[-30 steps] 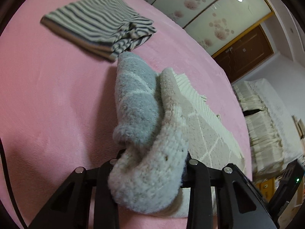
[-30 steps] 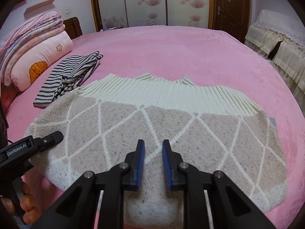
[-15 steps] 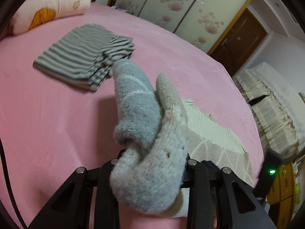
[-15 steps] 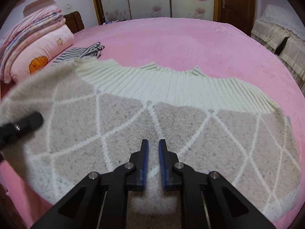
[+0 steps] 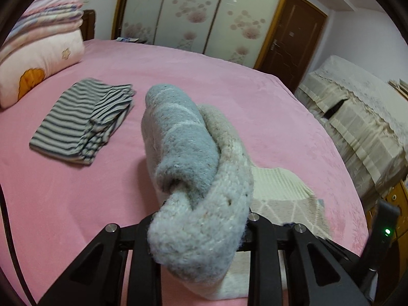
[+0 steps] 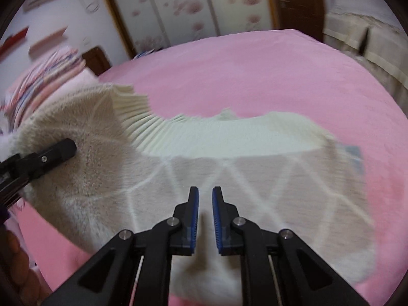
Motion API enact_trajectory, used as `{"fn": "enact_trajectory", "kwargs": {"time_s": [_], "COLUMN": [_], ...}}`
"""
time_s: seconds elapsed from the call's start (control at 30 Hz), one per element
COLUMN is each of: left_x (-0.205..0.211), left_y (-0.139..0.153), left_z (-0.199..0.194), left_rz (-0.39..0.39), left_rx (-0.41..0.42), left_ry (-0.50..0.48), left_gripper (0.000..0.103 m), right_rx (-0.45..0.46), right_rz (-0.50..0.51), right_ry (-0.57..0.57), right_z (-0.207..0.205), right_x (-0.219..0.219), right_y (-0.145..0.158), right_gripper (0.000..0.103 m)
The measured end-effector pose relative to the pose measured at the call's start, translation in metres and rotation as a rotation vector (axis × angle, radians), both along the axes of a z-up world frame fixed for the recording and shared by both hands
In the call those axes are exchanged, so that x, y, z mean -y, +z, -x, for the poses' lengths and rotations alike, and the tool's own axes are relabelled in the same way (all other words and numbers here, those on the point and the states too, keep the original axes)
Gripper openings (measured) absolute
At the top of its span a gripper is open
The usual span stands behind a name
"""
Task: Fold small clothes
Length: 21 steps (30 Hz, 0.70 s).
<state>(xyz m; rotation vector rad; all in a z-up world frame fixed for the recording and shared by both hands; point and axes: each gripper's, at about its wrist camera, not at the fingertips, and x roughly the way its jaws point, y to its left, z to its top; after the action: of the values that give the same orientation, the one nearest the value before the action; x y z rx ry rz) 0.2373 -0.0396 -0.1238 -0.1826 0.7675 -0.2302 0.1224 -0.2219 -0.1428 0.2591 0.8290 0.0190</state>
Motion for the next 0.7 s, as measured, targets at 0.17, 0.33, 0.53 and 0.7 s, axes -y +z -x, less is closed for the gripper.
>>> {"fn": "enact_trajectory", "kwargs": {"time_s": [0.17, 0.33, 0.53, 0.7], "left_x": [0.046, 0.104, 0.180, 0.233], "left_y": [0.010, 0.009, -0.008, -0.037], "left_z": [0.001, 0.010, 0.028, 0.044], "left_rz": [-0.012, -0.039, -0.094, -0.223], "left_rx": [0.020, 0.029, 0.019, 0.008], "left_ry": [-0.045, -0.110, -0.196, -0.274], "left_gripper": [0.024, 0.024, 0.024, 0.024], "right_rx": [-0.002, -0.002, -0.009, -0.008], "right_rz": [-0.020, -0.057, -0.081, -0.096], "right_ry": [-0.113, -0.204, -0.263, -0.274], "right_z": [0.038, 0.072, 0.100, 0.112], "right_x": [0.062, 0.111, 0.145, 0.158], "right_y": [-0.001, -0.005, -0.012, -0.016], "right_gripper": [0.011, 0.011, 0.011, 0.011]}}
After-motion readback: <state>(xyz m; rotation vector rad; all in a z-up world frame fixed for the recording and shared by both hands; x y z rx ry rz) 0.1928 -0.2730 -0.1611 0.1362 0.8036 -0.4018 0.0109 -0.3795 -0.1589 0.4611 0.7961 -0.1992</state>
